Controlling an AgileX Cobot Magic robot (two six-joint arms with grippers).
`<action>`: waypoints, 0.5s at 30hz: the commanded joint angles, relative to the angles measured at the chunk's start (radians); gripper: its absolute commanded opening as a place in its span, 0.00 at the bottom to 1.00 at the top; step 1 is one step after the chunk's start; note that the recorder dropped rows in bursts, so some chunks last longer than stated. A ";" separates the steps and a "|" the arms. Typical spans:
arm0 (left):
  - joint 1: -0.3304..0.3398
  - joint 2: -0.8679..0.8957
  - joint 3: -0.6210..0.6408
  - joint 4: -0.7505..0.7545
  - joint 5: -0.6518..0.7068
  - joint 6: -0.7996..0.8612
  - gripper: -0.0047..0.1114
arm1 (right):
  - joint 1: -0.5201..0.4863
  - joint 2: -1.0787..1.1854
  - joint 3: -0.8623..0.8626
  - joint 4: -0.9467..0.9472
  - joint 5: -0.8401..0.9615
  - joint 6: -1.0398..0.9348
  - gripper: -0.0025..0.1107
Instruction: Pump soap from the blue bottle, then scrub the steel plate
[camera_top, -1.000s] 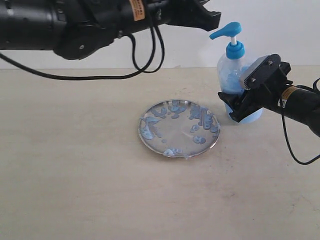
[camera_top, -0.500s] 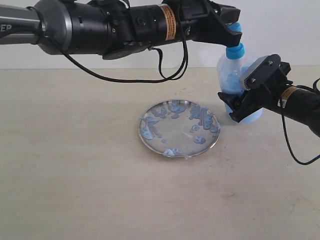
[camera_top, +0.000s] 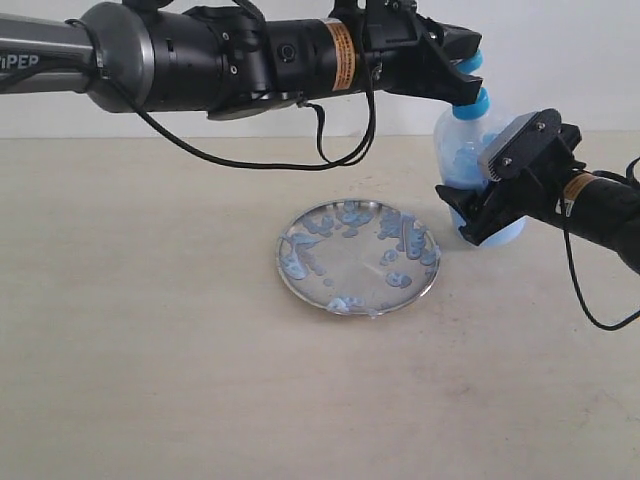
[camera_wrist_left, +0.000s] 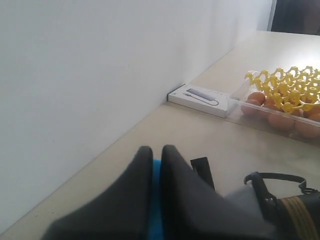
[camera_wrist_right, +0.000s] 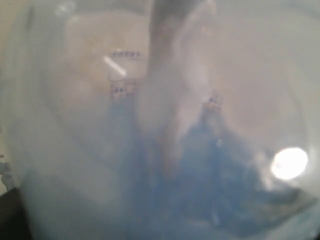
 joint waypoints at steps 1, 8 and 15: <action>-0.005 0.046 0.005 0.166 0.030 -0.129 0.08 | -0.003 0.010 0.006 -0.021 0.057 -0.018 0.03; -0.005 0.092 0.005 0.244 0.026 -0.224 0.08 | -0.003 0.010 0.006 -0.021 0.057 -0.018 0.03; -0.005 0.131 0.005 0.250 0.028 -0.224 0.08 | -0.003 0.010 0.006 -0.021 0.057 -0.018 0.03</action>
